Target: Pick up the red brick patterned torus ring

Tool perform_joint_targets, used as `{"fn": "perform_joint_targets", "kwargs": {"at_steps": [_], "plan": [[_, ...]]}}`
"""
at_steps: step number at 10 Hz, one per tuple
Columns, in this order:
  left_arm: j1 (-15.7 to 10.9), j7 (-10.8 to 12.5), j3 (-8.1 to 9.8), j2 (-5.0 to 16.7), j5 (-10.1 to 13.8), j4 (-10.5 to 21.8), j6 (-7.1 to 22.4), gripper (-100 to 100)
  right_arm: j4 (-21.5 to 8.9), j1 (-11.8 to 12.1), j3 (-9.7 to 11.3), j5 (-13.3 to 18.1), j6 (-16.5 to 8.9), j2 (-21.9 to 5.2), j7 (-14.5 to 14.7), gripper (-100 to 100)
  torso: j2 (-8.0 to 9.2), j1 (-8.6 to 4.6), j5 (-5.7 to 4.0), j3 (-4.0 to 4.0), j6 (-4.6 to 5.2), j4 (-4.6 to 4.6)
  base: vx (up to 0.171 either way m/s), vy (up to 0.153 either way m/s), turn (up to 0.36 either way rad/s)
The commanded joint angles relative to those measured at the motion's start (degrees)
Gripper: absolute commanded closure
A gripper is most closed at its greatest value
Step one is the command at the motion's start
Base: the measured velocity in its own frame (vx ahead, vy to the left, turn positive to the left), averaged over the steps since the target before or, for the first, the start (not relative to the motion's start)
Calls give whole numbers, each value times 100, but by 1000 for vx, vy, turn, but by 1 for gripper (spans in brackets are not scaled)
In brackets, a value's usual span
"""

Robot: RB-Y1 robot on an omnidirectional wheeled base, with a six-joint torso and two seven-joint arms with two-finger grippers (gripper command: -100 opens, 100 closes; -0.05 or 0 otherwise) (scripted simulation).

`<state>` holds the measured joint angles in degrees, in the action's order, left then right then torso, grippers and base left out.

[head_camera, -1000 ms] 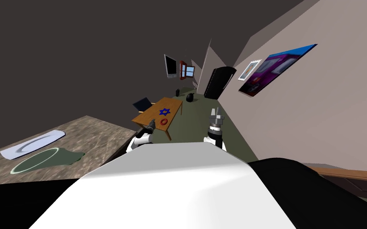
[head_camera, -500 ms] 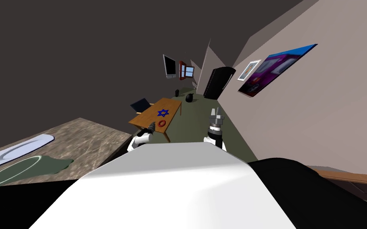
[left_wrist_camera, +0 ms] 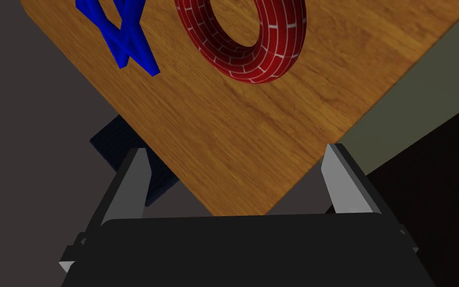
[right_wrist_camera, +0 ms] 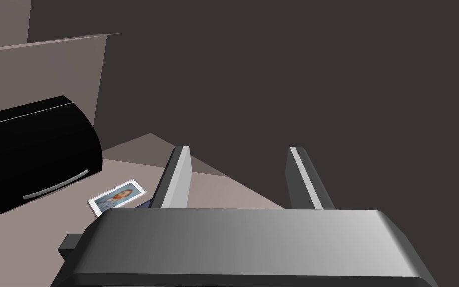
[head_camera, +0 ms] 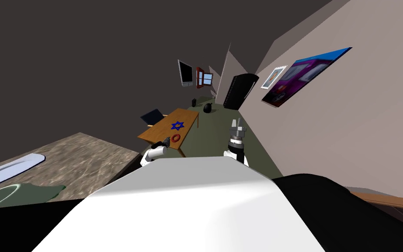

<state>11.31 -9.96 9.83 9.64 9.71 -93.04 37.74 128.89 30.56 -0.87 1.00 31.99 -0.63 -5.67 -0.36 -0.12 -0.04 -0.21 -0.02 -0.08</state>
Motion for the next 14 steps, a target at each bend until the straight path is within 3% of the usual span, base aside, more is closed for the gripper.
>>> {"fn": "perform_joint_targets", "kwargs": {"at_steps": [1,2,8,11,12,13,14], "plan": [[-61,-64,98,39,43,184,286,-100,0,0,0,0,0,0,0,0,0,0,0,0,0,0,123,-58,-8],[-61,-64,98,39,43,184,335,-100,0,0,0,0,0,0,0,0,-8,-5,-1,-4,0,-1,103,-32,3],[-366,-249,410,142,104,1019,1214,-100,0,1,0,0,0,0,0,0,-21,3,0,-12,0,-5,133,-38,-5],[-430,-309,504,152,123,1350,1511,-100,0,0,0,0,0,0,0,0,-3,8,1,-3,0,-2,111,-21,-6],[-452,-292,481,148,108,1339,1396,-100,0,0,0,0,0,0,0,0,-4,10,2,-3,-1,-1,53,-6,0],[-455,-295,483,145,107,1360,1409,0,0,-1,0,0,0,0,0,0,13,12,2,6,-1,2,10,-1,1],[-493,-267,450,130,77,1534,1253,-100,0,-1,0,0,0,0,0,0,29,14,2,15,-1,5,14,14,-5]]}}
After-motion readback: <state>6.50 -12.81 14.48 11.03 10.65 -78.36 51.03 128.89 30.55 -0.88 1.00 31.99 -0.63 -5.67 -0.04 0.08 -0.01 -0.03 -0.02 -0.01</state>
